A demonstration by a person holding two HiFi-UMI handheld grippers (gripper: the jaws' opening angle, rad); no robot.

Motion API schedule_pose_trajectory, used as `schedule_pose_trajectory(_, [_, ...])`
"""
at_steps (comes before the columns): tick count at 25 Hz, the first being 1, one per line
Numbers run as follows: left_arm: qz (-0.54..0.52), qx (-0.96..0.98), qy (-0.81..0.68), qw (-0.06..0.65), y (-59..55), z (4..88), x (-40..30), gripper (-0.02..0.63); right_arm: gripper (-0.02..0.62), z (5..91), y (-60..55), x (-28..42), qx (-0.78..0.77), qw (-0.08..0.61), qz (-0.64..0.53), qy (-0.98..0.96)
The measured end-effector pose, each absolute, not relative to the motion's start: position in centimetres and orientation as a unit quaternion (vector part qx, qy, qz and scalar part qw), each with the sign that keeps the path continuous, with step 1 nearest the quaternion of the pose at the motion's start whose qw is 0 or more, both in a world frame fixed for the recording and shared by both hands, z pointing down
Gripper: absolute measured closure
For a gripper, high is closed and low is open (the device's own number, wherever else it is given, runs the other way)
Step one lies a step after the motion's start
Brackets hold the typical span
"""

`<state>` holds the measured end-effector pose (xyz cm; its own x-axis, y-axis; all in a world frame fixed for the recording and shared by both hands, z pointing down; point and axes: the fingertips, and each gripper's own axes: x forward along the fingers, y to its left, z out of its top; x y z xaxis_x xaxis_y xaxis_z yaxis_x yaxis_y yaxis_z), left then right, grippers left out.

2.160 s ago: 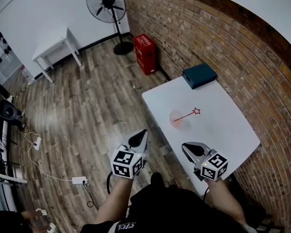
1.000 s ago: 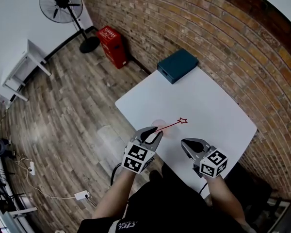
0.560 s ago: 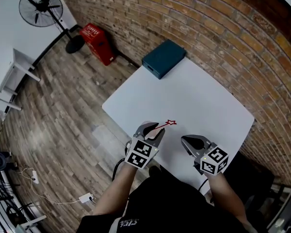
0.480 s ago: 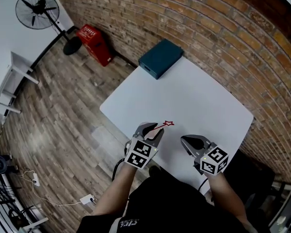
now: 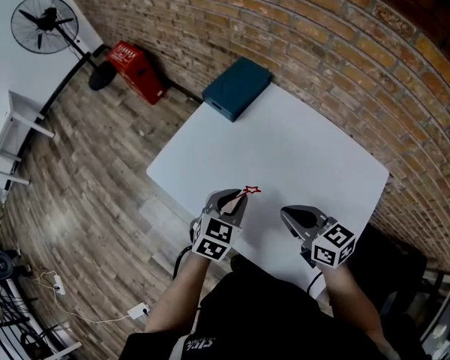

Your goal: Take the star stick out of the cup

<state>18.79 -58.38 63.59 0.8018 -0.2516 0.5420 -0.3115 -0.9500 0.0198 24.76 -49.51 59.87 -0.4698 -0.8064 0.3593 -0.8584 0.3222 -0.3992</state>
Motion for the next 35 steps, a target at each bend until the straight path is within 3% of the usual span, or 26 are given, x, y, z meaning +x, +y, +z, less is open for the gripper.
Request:
schedule_pose_trajectory(20, [0.208, 0.959, -0.188, 0.029, -60.2, 57.3, 17.5, 0.584, 0.595, 57.7, -48.0, 23.0, 0.514, 0.057, 0.257, -0.816])
schedule_pose_trajectory(35, [0.104, 0.945, -0.308, 0.036, -58.7, 47.1, 4.5, 0.584, 0.595, 53.0, -46.6, 16.8, 0.481, 0.051, 0.203, -0.852])
